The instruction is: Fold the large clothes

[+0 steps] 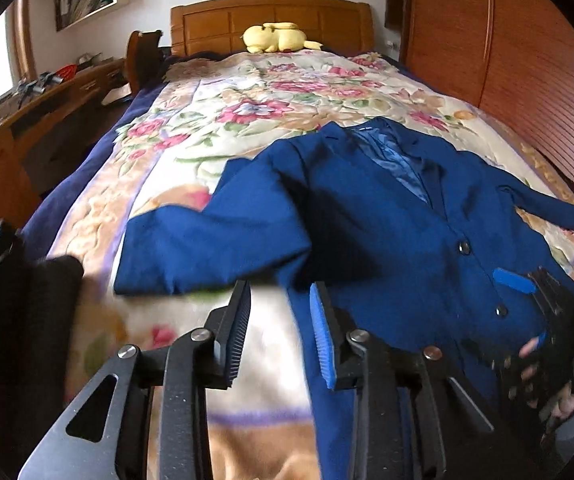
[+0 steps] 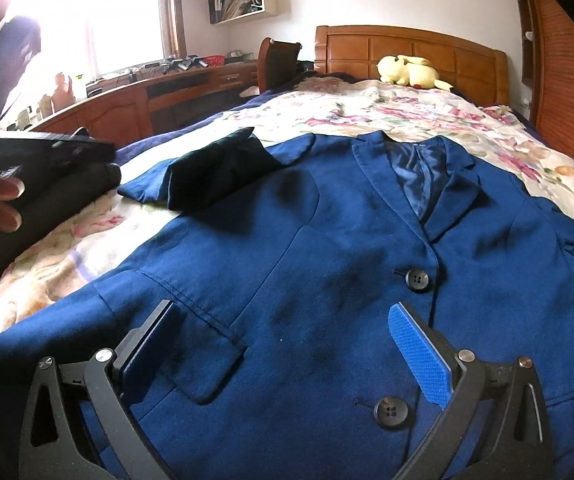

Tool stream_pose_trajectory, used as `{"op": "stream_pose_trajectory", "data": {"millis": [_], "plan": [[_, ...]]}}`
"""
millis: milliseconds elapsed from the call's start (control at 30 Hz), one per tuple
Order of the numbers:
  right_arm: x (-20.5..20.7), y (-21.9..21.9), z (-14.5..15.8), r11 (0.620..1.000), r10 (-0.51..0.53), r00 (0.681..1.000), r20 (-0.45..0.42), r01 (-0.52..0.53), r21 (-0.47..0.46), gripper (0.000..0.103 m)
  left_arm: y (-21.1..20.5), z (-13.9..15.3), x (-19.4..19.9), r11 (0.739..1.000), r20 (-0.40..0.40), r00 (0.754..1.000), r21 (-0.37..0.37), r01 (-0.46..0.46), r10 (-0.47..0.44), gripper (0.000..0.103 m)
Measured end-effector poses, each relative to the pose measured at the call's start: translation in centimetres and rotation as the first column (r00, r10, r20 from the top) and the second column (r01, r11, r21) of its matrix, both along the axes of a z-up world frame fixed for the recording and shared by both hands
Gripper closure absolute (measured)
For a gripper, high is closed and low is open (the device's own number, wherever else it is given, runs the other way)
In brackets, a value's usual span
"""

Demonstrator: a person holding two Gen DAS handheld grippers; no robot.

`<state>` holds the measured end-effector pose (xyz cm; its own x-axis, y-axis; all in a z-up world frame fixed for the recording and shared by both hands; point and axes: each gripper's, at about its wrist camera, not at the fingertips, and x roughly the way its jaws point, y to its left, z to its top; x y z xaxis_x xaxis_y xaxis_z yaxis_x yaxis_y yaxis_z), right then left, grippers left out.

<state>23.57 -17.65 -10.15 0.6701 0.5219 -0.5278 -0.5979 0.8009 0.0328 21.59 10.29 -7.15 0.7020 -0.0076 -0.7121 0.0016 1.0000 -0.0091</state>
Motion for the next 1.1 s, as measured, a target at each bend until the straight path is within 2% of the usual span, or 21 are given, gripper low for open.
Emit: {"op": "stream_pose_trajectory", "data": {"millis": [167,233,400,500,667,867,967,1100], "plan": [[0.1,-0.1,0.0,1.0,0.002,1.0,-0.009,-0.002,0.007,0.0,1.2,-1.5,-3.7,0.997,0.028,0.998,0.059,-0.049,0.047,0.07],[0.1,0.0,-0.1,1.0,-0.001,1.0,-0.011,0.001,0.005,0.0,2.1,-2.2,-5.2,0.998,0.028,0.998,0.027,-0.056,0.055,0.07],[0.3,0.4,-0.2,1.0,-0.01,1.0,-0.015,0.009,-0.021,0.0,3.6,-3.6,-7.6,0.997,0.044,0.996,0.008,-0.073,0.073,0.069],[0.4,1.2,0.1,0.997,-0.021,1.0,-0.02,0.02,-0.068,0.0,4.6,-4.0,-8.5,0.997,0.05,0.996,-0.029,-0.075,0.076,0.069],[0.0,3.2,3.1,0.993,0.011,1.0,-0.002,-0.011,-0.119,0.0,6.3,-4.4,-10.0,0.993,0.067,0.993,-0.066,-0.094,0.098,0.069],[0.9,9.5,7.7,0.982,0.126,0.99,0.062,-0.116,-0.152,0.0,8.5,-4.6,-11.5,0.989,0.072,0.989,-0.082,-0.12,0.126,0.069],[2.2,13.5,8.1,0.97,0.185,0.981,0.057,-0.173,-0.173,0.001,9.5,-4.3,-12.7,0.987,0.09,0.985,-0.073,-0.14,0.146,0.069],[4.4,19.1,7.5,0.945,0.279,0.96,0.004,-0.274,-0.179,0.003,10.4,-3.7,-14.0,0.984,0.116,0.978,-0.046,-0.17,0.174,0.069]]}}
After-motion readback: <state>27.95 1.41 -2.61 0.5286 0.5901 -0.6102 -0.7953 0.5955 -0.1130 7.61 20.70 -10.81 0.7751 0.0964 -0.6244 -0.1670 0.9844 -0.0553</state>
